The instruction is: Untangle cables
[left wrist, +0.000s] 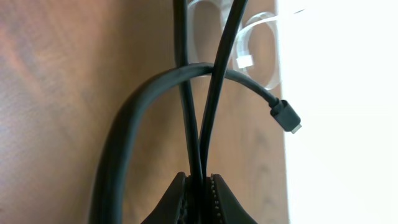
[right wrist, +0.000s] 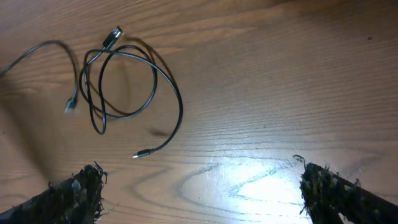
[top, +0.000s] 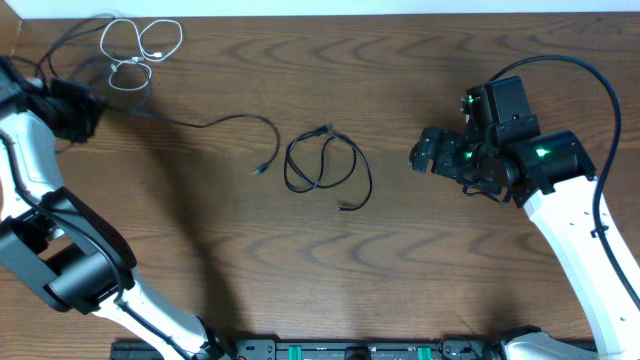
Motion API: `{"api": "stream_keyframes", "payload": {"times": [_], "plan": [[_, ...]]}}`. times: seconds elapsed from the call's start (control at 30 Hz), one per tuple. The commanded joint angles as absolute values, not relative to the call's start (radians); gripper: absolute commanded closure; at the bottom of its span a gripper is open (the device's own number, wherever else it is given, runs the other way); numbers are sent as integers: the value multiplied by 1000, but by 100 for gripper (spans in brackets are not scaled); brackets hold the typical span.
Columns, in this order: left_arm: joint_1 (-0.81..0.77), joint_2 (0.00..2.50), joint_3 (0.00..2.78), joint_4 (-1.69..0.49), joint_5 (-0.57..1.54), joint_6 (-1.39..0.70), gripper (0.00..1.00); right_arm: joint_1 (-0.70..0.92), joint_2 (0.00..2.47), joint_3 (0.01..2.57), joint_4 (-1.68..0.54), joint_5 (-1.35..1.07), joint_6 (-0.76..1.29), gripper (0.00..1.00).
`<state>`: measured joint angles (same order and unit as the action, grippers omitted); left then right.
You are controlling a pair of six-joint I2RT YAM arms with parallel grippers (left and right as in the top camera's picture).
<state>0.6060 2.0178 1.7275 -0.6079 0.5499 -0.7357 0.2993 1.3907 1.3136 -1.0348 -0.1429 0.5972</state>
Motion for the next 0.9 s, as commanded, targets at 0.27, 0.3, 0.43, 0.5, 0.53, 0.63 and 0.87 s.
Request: {"api": "stream_keyframes", "payload": {"times": [0.27, 0.3, 0.43, 0.5, 0.53, 0.63, 0.87], "plan": [[612, 2024, 1771, -774, 91, -904, 92, 296, 1391, 1327, -1033, -149, 586, 1], [612, 2024, 1771, -798, 23, -918, 93, 296, 1391, 1327, -1032, -149, 586, 1], [619, 2024, 1771, -864, -167, -972, 92, 296, 1392, 1327, -1029, -149, 586, 1], [632, 2024, 1771, -895, -176, -1031, 92, 296, 1393, 1327, -1026, -149, 586, 1], [640, 2024, 1771, -916, -173, -1075, 92, 296, 1393, 1327, -1024, -149, 587, 1], [656, 2024, 1771, -921, -105, -1142, 92, 296, 1393, 1327, -1021, -149, 587, 1], [638, 2024, 1769, -827, 49, -1034, 67, 296, 1393, 1327, -1010, -150, 587, 1]]}}
